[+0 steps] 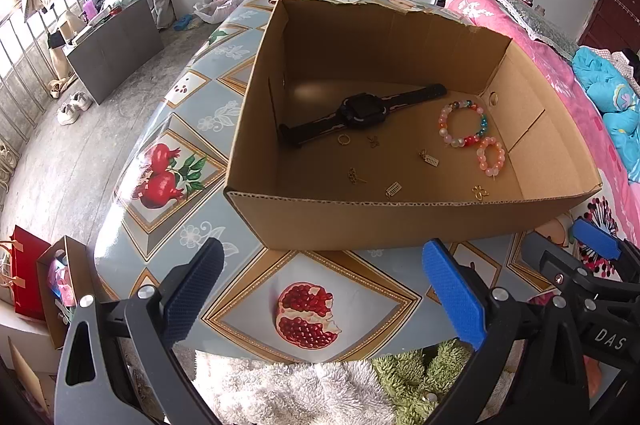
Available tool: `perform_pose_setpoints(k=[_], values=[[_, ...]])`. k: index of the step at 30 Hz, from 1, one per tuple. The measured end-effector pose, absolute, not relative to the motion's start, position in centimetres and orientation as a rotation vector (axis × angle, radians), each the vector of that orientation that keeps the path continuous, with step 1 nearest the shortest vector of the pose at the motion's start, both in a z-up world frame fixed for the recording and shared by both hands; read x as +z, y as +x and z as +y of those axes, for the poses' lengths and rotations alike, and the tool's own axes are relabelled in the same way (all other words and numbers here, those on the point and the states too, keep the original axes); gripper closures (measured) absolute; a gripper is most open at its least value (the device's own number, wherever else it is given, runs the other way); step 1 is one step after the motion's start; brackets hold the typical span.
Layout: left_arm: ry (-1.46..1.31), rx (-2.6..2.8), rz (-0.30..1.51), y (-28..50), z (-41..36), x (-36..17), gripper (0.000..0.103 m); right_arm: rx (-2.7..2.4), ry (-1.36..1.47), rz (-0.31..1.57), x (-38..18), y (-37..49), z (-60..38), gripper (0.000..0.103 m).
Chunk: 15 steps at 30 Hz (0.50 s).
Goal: Organize jewelry
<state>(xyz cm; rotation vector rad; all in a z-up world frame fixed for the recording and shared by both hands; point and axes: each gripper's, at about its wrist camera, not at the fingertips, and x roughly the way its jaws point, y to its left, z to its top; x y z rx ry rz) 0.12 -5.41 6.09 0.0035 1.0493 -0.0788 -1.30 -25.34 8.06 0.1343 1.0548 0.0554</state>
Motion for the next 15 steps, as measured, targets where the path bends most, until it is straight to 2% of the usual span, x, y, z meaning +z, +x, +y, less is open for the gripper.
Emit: perform_pose_setpoints(k=[15], values=[[0.004, -0.08, 1.053, -0.07, -5.41, 5.79, 0.005, 0.055, 0.133, 1.057, 7.92, -1.33, -25.39, 0.008]])
